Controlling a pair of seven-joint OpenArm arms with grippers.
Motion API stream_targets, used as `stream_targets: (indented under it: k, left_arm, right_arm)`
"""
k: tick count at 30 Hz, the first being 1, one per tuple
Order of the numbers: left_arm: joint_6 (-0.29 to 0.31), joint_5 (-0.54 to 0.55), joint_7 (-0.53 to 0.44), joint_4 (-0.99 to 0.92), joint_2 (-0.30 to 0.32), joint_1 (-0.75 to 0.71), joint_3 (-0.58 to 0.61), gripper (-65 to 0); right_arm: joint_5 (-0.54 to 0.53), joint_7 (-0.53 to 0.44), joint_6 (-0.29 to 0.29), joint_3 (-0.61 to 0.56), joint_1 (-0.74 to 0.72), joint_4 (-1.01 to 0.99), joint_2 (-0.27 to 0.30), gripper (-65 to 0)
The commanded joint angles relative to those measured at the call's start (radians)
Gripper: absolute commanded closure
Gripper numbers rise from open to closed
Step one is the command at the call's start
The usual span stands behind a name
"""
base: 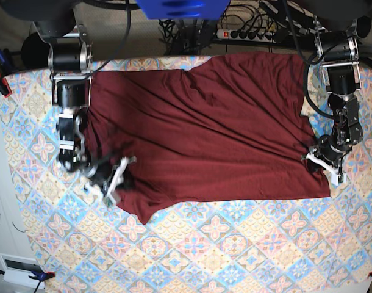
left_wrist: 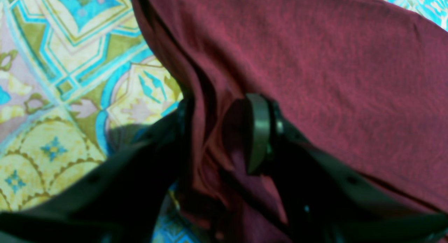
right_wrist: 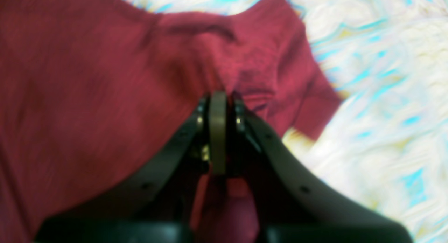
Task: Layout the t-shirt on the table in an organized manner, then fold the t-shirt properly
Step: 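Lift and shake the grasped shirt corner with the right gripper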
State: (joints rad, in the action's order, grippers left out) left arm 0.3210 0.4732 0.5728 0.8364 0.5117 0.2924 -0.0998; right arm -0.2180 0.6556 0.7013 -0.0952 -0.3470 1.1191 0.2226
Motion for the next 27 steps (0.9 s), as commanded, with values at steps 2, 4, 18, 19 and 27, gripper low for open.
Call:
stream_targets:
  k: [2, 4, 18, 19, 27]
  left_arm:
    - [0.005, 0.002, 0.011, 0.008, 0.014, 0.015, -0.002, -19.6]
    - [0.005, 0.002, 0.011, 0.008, 0.012, 0.017, -0.002, -19.6]
    - [0.005, 0.002, 0.011, 0.008, 0.012, 0.014, -0.002, -19.6]
    - [0.005, 0.002, 0.011, 0.008, 0.012, 0.014, -0.002, -19.6]
    - [0.005, 0.002, 0.014, 0.008, 0.012, 0.011, -0.002, -19.6]
  right_arm:
    - [-0.011, 0.037, -0.003, 0.001, 0.041, 0.135, 0.011, -0.7]
    - [-0.011, 0.108, -0.003, -0.002, 0.107, 0.252, 0.011, -0.7]
    - [-0.011, 0.392, -0.003, -0.174, 0.418, 0.774, 0.157, -0.7]
    - [-0.008, 0.393, -0.003, -0.231, 0.418, 0.784, 0.197, -0.7]
    - [-0.007, 0.373, -0.003, -0.036, 0.339, 0.764, 0.257, -6.3]
